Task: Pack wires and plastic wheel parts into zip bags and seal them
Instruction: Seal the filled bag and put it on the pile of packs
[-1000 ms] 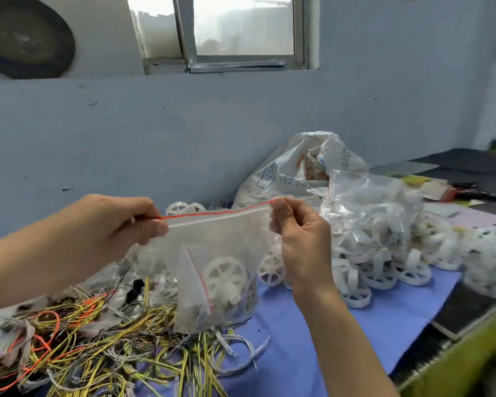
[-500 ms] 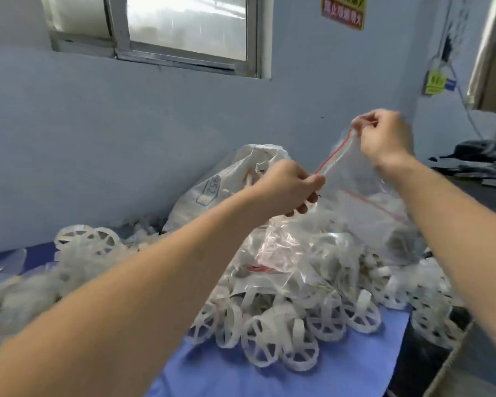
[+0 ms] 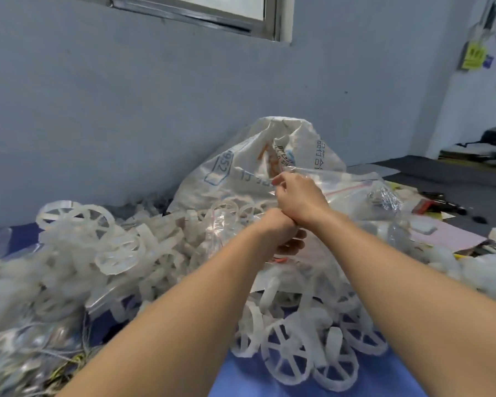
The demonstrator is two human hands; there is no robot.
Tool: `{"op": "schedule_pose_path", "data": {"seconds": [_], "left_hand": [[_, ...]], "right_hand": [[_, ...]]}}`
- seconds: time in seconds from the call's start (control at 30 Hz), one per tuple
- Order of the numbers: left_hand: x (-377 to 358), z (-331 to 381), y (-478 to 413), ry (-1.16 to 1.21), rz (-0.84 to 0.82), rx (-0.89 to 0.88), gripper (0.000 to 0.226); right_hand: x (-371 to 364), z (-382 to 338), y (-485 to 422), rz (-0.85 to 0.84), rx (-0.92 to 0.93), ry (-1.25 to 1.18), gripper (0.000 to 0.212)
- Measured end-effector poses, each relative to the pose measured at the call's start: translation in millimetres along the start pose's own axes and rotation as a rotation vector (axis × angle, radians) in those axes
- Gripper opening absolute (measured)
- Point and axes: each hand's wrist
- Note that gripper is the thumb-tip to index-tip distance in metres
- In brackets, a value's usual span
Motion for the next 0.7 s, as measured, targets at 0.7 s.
{"op": "schedule_pose_path", "data": {"seconds": [0.7], "left_hand": [[299, -121, 460, -0.549, 0.603, 0.297, 0.020]], "right_hand": [[-124, -440, 270, -0.343, 0.804, -0.253, 0.034]]}}
Point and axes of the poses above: each hand's wrist, its own y-axis away from the middle knuckle, its own x-axis out of the back of the hand, z = x × y, and after that the axes turned 7 degrees about -z, right-handed
